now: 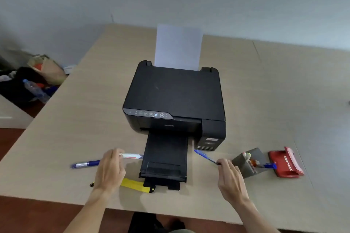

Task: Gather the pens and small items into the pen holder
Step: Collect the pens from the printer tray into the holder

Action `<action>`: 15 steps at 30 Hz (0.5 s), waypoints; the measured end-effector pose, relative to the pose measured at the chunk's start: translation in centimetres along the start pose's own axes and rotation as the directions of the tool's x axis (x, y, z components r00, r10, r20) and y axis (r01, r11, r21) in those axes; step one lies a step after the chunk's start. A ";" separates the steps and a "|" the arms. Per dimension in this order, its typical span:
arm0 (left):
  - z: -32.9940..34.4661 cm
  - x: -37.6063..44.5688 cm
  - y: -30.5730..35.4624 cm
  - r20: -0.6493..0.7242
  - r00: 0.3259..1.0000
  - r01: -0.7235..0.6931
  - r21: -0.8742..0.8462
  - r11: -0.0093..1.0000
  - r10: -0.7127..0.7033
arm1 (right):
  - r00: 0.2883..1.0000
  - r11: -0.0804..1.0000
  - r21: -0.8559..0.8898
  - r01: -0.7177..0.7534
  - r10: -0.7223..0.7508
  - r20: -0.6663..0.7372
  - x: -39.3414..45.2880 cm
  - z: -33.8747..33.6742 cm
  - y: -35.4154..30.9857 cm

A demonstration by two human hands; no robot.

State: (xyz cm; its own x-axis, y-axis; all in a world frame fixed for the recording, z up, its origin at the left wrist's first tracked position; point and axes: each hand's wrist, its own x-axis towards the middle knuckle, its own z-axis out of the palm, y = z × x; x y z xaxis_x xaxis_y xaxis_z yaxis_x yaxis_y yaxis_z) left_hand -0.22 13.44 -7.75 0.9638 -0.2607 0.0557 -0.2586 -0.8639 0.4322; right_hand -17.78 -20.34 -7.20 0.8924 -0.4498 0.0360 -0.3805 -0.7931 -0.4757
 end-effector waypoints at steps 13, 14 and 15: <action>1.1 2.0 13.3 0.007 0.842 -0.534 -0.127 0.836 0.539 | 0.930 0.970 -0.029 -0.240 0.221 -0.293 -3.1 -9.1 7.3; 1.4 1.9 14.7 0.012 0.812 -0.575 -0.157 0.803 0.584 | 0.923 0.967 -0.020 -0.255 0.237 -0.303 -3.3 -9.6 7.5; 1.7 1.7 16.1 0.021 0.786 -0.604 -0.191 0.774 0.618 | 0.917 0.964 -0.014 -0.266 0.249 -0.312 -3.5 -10.1 7.7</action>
State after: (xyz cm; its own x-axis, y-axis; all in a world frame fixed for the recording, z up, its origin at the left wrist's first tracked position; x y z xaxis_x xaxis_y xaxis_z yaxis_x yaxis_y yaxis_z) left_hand -2.86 -1.59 -2.22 0.5963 -0.7479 0.2918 -0.7696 -0.4291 0.4729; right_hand -26.29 -29.04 -2.14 0.6481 -0.7378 0.1890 -0.6073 -0.6504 -0.4562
